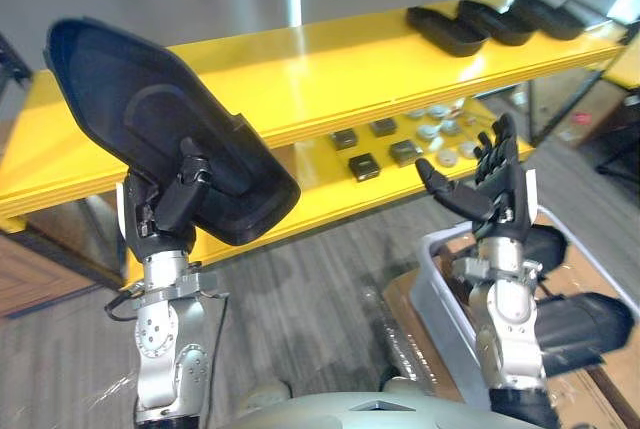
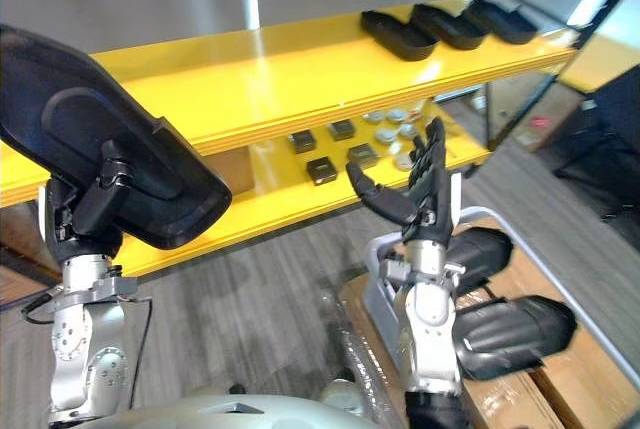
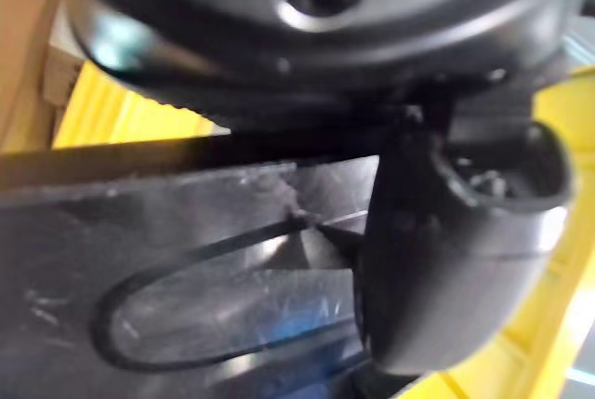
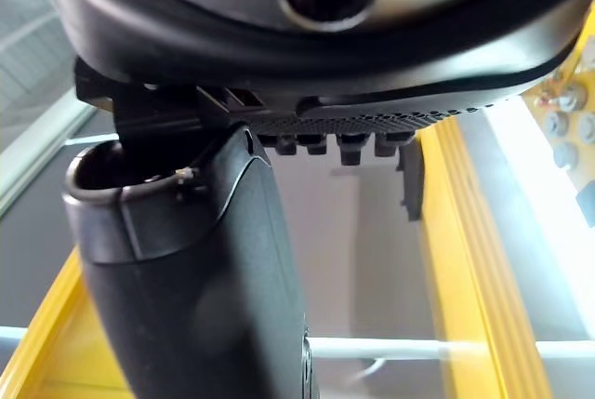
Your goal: Walk over and take three plastic housings, then place them on the shelf
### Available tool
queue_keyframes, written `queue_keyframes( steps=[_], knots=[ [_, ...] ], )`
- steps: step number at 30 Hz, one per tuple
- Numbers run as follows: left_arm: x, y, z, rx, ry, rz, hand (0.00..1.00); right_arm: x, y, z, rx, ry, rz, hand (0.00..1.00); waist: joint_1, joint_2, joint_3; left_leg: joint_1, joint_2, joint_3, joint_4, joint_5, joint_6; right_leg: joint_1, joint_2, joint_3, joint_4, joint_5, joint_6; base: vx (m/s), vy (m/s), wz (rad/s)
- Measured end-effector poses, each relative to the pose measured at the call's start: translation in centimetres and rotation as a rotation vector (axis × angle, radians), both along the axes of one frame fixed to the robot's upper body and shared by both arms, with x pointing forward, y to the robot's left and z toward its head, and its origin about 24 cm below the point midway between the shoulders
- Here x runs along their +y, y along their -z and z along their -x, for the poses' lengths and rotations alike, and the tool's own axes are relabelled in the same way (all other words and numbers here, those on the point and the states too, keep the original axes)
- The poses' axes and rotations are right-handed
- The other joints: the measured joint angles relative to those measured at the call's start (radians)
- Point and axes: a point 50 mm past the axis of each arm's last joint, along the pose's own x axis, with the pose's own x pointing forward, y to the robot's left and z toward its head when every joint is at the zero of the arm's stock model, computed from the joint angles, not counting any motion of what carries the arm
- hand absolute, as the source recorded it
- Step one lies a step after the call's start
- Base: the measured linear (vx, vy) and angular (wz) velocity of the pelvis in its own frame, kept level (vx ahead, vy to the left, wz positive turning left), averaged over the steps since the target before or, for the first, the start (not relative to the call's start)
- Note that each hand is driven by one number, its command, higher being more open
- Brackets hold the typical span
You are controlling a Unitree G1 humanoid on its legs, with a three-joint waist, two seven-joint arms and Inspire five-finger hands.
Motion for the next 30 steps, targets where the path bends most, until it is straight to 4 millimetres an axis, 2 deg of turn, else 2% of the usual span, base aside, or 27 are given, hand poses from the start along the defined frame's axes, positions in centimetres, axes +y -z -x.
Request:
queue_keyframes(
  steps=[1, 3, 9, 13, 18, 25, 30],
  knots=[
    [-0.5, 0.2, -0.1, 0.007, 0.027, 0.009, 0.00, -0.9, -0.4, 0.0, -0.009, 0.033, 0.016, 1.00, -0.003, 0.020, 0.000, 0.005, 0.015, 0.051, -0.030, 0.027, -0.011, 0.016, 0.000, -0.028, -0.001, -0.002, -0.004, 0.15, -0.080, 0.73],
    [-1.6, 0.1, -0.4, -0.002, 0.099, -0.002, 0.00, -2.1, -0.3, 0.4, -0.015, 0.115, -0.006, 1.00, -0.016, 0.037, -0.006, 0.039, 0.008, 0.084, -0.084, 0.062, -0.001, 0.055, -0.004, -0.074, -0.001, -0.004, -0.006, 0.17, -0.027, 0.73],
    [-2.6, 0.0, -0.7, 0.003, 0.173, -0.026, 0.00, -1.7, 0.8, 1.4, 0.005, 0.155, -0.068, 1.00, -0.026, -0.001, -0.001, 0.067, -0.009, 0.080, -0.137, 0.075, -0.001, 0.066, -0.010, -0.086, 0.001, -0.006, -0.009, 0.08, 0.037, 0.11],
    [-2.7, 0.0, -0.8, 0.008, 0.191, -0.033, 0.00, -1.5, 1.8, 2.1, 0.042, 0.153, -0.098, 1.00, -0.027, 0.000, -0.001, 0.091, -0.011, 0.089, -0.173, 0.086, -0.006, 0.067, -0.008, -0.081, 0.002, -0.007, -0.009, 0.02, 0.008, -0.05],
    [-2.9, -0.1, -0.8, 0.011, 0.201, -0.091, 0.00, -1.2, 2.9, 2.8, 0.055, 0.091, -0.215, 1.00, -0.038, 0.000, -0.001, 0.109, -0.011, 0.110, -0.187, 0.089, -0.009, 0.067, -0.007, -0.073, 0.002, -0.007, -0.009, -0.02, -0.008, -0.11],
    [-2.9, -0.1, -0.8, 0.014, 0.199, -0.095, 0.00, -1.1, 3.6, 3.5, 0.091, 0.101, -0.225, 1.00, -0.053, -0.002, -0.001, 0.107, -0.017, 0.125, -0.201, 0.106, -0.007, 0.063, -0.005, -0.068, -0.021, -0.007, -0.009, -0.06, -0.022, -0.07],
    [-3.7, 0.0, -0.9, 0.023, 0.209, -0.105, 0.00, -0.5, 3.7, 3.4, 0.098, 0.077, -0.228, 1.00, -0.054, -0.005, -0.001, 0.102, -0.020, 0.138, -0.212, 0.119, -0.006, 0.064, 0.000, -0.054, -0.054, -0.006, -0.008, -0.08, -0.039, -0.09]
  ],
)
